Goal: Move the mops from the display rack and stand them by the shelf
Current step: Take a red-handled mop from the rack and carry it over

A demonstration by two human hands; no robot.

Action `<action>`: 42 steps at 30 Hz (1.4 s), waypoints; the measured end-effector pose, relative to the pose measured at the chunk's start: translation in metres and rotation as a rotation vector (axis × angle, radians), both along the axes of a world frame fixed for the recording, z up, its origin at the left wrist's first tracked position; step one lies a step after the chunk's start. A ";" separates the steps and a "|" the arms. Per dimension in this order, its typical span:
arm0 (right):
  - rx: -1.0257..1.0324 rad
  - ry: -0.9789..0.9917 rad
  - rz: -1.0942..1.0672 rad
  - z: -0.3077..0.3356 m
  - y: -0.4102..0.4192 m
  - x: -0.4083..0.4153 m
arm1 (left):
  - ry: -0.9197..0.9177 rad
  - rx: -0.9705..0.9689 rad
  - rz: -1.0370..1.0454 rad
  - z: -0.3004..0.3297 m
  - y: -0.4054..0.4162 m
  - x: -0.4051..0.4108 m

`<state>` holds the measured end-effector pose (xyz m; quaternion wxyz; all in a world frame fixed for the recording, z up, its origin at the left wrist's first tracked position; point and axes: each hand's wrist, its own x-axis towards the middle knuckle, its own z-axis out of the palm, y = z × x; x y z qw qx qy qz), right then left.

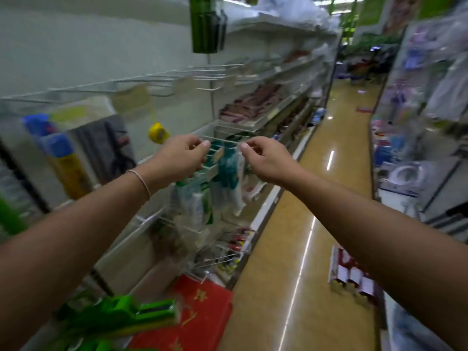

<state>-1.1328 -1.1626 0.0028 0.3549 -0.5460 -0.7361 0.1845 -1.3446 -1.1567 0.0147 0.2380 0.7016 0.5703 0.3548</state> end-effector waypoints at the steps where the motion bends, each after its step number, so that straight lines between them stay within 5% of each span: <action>1: -0.003 0.002 -0.028 0.000 0.010 0.025 | -0.010 -0.005 -0.024 0.001 0.014 0.024; 7: -0.010 0.027 -0.201 -0.003 0.052 0.154 | -0.066 -0.052 -0.150 0.002 0.090 0.147; 29: -0.063 0.133 -0.796 -0.043 0.244 0.433 | 0.276 -0.036 -0.649 -0.044 0.385 0.460; 42: -0.071 0.224 -0.994 -0.073 0.355 0.533 | 0.117 -0.187 -0.798 -0.066 0.525 0.565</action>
